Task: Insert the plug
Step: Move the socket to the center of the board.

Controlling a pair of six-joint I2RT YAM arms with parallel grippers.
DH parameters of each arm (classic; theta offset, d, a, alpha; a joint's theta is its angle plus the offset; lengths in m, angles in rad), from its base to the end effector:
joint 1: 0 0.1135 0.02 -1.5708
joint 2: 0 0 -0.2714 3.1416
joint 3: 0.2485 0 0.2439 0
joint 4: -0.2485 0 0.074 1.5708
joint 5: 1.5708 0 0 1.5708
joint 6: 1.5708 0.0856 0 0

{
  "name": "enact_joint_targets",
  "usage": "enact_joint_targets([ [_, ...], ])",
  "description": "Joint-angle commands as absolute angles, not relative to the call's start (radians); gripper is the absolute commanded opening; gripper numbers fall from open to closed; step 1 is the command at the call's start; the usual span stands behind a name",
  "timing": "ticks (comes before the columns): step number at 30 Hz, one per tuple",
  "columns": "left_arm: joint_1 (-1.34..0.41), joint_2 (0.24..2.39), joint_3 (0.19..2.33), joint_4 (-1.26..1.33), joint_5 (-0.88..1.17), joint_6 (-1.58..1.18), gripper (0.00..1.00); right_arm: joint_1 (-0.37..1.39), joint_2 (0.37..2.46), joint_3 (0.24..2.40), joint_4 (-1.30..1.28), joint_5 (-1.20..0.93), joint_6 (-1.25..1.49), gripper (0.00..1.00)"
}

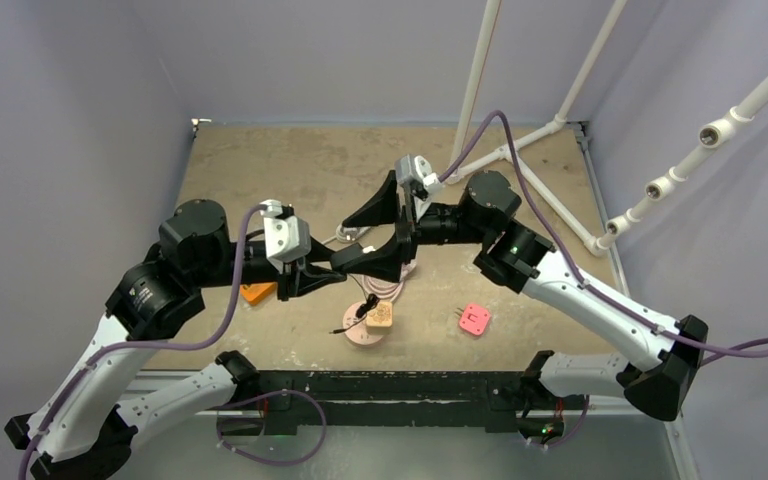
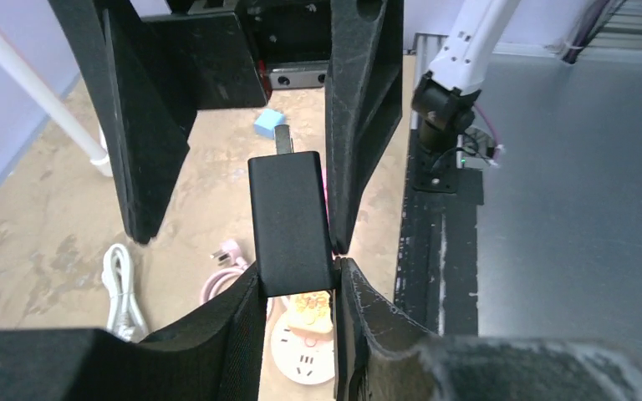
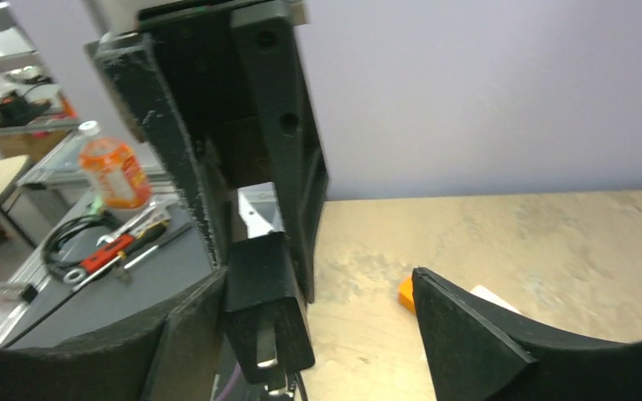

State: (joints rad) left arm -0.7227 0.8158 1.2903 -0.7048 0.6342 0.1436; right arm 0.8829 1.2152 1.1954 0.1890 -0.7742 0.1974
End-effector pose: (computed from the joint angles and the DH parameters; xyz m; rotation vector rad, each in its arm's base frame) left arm 0.0835 -0.1413 0.4399 1.1831 1.4404 -0.9757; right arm 0.1419 0.2669 0.4460 -1.1517 1.1346 1.3962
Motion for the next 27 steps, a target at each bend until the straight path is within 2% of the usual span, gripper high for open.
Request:
enact_joint_targets([
  [1,-0.727,0.800,1.309,-0.732,0.582,0.217,0.00,0.824,1.151,1.267,0.106,-0.614,0.165,0.84],
  [4,-0.727,0.804,1.312,-0.778,0.579,0.284,0.00,0.811,1.153,1.330,0.028,-0.629,0.133,0.86],
  [11,-0.728,0.862,1.347,-0.909,0.578,0.415,0.00,0.811,1.290,1.488,-0.281,-0.680,0.016,0.75],
  [19,-0.727,0.884,1.344,-0.948,0.574,0.464,0.00,0.843,1.315,1.466,-0.370,-0.686,-0.045,0.67],
  [27,-0.728,0.933,1.356,-0.989,0.561,0.492,0.00,0.888,1.310,1.451,-0.400,-0.670,-0.059,0.67],
])
